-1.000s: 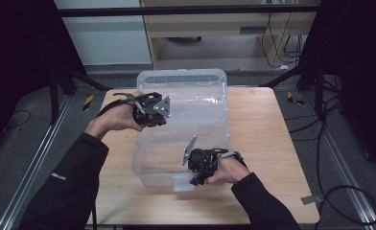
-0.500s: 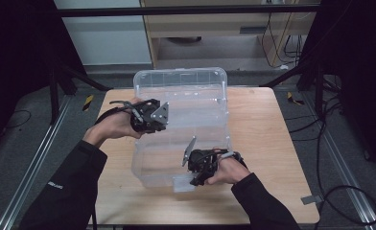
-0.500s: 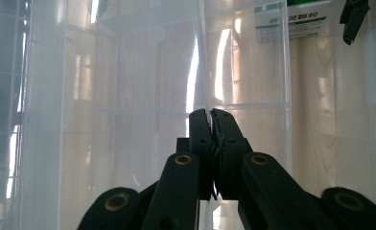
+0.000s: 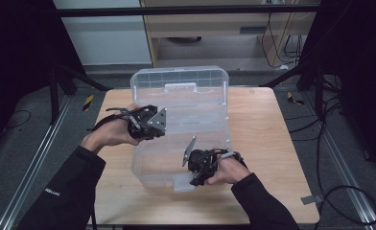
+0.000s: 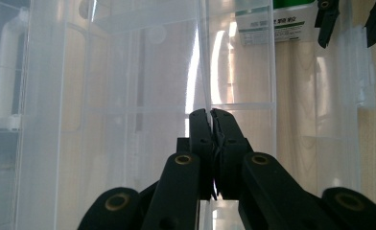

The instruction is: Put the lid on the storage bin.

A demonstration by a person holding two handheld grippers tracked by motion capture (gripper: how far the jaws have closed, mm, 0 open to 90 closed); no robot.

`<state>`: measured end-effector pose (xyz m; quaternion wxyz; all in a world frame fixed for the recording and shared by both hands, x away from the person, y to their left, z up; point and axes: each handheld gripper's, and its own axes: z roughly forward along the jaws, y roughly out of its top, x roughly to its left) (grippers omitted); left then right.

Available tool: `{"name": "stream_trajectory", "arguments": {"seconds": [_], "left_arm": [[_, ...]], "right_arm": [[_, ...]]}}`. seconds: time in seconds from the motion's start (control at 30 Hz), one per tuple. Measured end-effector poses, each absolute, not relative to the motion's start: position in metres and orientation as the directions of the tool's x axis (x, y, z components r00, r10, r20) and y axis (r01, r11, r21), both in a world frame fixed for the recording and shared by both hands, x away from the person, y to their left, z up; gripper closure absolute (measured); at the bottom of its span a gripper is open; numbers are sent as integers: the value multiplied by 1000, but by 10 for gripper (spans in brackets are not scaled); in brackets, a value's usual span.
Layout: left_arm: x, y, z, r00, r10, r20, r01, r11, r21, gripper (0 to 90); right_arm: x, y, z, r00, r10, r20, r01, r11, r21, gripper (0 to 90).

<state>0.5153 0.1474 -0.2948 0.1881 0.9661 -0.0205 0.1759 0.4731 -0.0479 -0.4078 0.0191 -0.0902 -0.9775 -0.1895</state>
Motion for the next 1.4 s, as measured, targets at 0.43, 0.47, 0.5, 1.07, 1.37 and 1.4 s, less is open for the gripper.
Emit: {"name": "stream_trajectory", "arguments": {"seconds": [0.43, 0.47, 0.5, 1.07, 1.37, 1.4], "left_arm": [[510, 151, -298, 943, 14, 331, -116, -922, 370, 875], [510, 151, -298, 944, 13, 330, -117, -922, 369, 875], [509, 151, -298, 944, 13, 329, -116, -922, 370, 875], [501, 154, -303, 950, 7, 312, -121, -914, 388, 873], [497, 153, -306, 956, 3, 293, -116, -914, 389, 873], [496, 153, -307, 956, 5, 293, -115, -913, 391, 872]], "right_arm": [[473, -49, -408, -982, 173, 74, 188, 909, 372, 639], [473, -49, -408, -982, 172, 74, 187, 909, 373, 639], [473, -49, -408, -982, 172, 73, 187, 908, 375, 639], [472, -53, -409, -982, 178, 70, 191, 890, 413, 637], [470, -55, -409, -981, 185, 63, 194, 884, 425, 636], [469, -55, -409, -981, 187, 60, 194, 882, 428, 635]]}}
